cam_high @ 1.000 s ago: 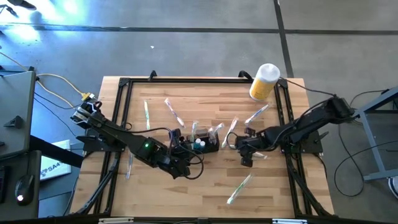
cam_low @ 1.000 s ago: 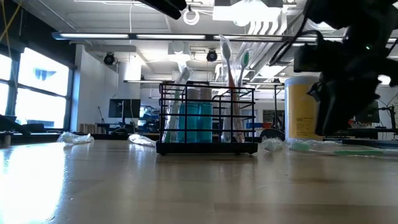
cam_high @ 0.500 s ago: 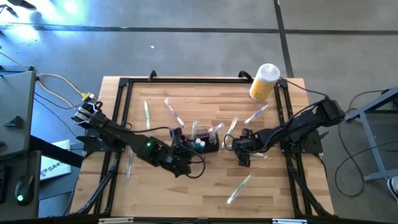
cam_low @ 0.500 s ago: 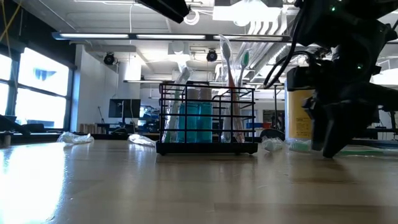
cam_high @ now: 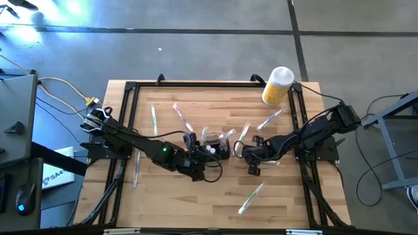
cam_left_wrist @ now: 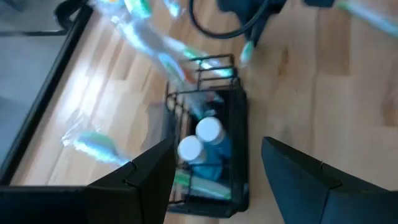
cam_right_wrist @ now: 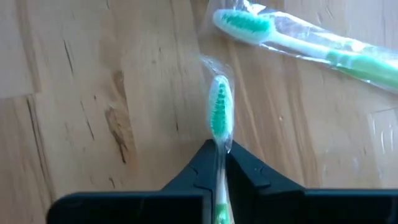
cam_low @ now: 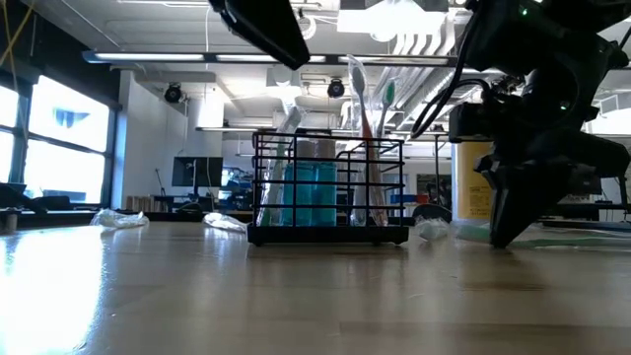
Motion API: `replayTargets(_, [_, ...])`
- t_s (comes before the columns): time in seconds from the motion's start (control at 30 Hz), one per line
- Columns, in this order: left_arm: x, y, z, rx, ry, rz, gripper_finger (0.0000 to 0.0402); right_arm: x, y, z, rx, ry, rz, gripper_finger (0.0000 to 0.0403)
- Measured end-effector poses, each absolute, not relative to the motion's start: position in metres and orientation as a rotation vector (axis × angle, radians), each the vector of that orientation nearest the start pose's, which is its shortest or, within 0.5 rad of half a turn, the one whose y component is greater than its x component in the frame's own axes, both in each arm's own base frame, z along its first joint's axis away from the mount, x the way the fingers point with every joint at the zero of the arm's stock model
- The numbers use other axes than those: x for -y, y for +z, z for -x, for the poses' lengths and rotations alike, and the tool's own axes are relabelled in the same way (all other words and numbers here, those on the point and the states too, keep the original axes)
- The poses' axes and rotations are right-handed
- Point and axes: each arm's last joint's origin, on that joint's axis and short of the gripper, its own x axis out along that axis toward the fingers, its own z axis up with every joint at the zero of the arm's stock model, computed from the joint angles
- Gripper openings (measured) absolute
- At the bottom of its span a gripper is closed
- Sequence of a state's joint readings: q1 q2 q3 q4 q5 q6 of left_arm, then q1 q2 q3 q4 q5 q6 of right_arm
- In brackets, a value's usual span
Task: Pick & Place toothbrushing station
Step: Put the green toothbrush into the black mesh organizer
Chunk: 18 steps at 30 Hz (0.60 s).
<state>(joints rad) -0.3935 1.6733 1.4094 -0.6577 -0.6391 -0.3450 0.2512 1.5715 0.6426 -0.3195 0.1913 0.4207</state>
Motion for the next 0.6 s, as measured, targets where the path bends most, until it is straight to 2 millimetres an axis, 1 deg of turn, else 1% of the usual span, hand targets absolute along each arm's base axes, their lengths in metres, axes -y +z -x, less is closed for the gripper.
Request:
replayTargets(0.1, [0.12,0.288,-0.335,-0.741,0.359,-0.125,0.0227,-0.056,0.116,-0.24,-1.194,-0.202,-0.11,0.0012])
replayTargets(0.2, [0.125,0.287,-0.334,-0.737,0.349,-0.133,0.0227,-0.059,0.116,-0.239,-1.193,-0.198,-0.122,0.0008])
replayTargets(0.33, [0.131,0.287,-0.33,-0.747,0.327,-0.145,0.0227,-0.067,0.126,-0.234,-1.183,-0.194,-0.139,0.0007])
replayTargets(0.43, [0.138,0.287,-0.328,-0.74,0.313,-0.153,0.0227,-0.076,0.139,-0.222,-1.266,-0.172,-0.165,0.0006])
replayTargets(0.5, [0.142,0.29,-0.322,-0.738,0.295,-0.161,0.0227,-0.083,0.155,-0.217,-1.263,-0.176,-0.176,0.0006])
replayTargets(0.6, [0.147,0.304,-0.31,-0.706,0.264,-0.155,0.0227,-0.093,0.176,-0.208,-1.243,-0.188,-0.164,0.0005])
